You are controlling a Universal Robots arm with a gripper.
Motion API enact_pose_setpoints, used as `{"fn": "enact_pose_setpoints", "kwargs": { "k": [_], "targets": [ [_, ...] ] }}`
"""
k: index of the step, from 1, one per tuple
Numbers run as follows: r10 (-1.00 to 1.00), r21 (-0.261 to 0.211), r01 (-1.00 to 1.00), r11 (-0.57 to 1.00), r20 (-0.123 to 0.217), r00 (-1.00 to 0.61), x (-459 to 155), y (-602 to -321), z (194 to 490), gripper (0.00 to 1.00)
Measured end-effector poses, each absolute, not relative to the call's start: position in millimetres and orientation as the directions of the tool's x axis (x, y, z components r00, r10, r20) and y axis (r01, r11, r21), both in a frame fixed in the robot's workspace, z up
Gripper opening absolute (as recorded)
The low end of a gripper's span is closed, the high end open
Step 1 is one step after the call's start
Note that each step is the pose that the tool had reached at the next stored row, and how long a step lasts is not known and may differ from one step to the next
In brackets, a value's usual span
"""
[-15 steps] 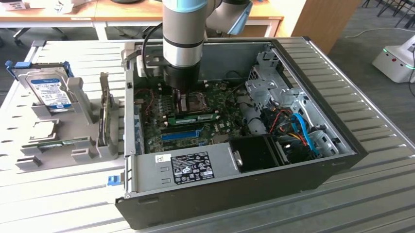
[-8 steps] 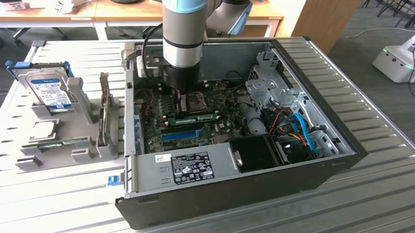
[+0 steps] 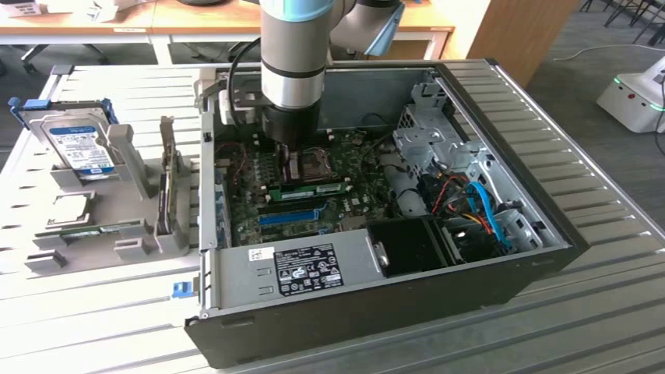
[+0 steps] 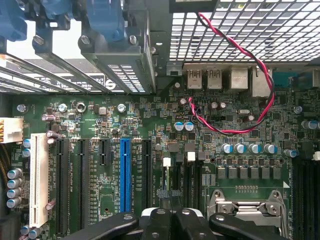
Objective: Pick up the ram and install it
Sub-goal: 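Press down the ram until it locks into place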
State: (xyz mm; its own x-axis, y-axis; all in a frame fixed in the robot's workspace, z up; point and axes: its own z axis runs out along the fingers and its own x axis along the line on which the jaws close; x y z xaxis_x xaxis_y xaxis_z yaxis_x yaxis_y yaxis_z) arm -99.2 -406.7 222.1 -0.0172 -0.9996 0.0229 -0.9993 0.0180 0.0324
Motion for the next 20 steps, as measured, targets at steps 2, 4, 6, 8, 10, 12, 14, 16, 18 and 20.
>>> {"fn": "enact_pose_setpoints", "kwargs": {
  "k": [2,4,6,8,10,12,14,16,18,20],
  "targets": [
    [-1.000,0.032,-0.999,0.018,0.023,-0.017,-99,-407,222,0.11],
    [-1.000,0.032,-0.999,0.018,0.023,-0.017,-99,-407,222,0.11],
    [-1.000,0.032,-0.999,0.018,0.023,-0.017,-99,-407,222,0.11],
    [-1.000,0.032,-0.999,0.018,0.023,-0.017,-99,-407,222,0.11],
    [-1.000,0.032,-0.999,0.018,0.023,-0.017,-99,-407,222,0.11],
    [-1.000,0.032,-0.999,0.018,0.023,-0.017,-99,-407,222,0.11],
    [-1.000,0.031,-0.999,0.018,0.022,-0.017,-99,-406,223,0.11],
    [-1.000,0.032,-0.999,0.018,0.023,-0.017,-99,-407,227,0.11],
    [-1.000,0.032,-0.999,0.018,0.023,-0.017,-99,-407,230,0.11],
    [-1.000,0.032,-0.999,0.018,0.023,-0.017,-99,-407,234,0.11]
  ]
}}
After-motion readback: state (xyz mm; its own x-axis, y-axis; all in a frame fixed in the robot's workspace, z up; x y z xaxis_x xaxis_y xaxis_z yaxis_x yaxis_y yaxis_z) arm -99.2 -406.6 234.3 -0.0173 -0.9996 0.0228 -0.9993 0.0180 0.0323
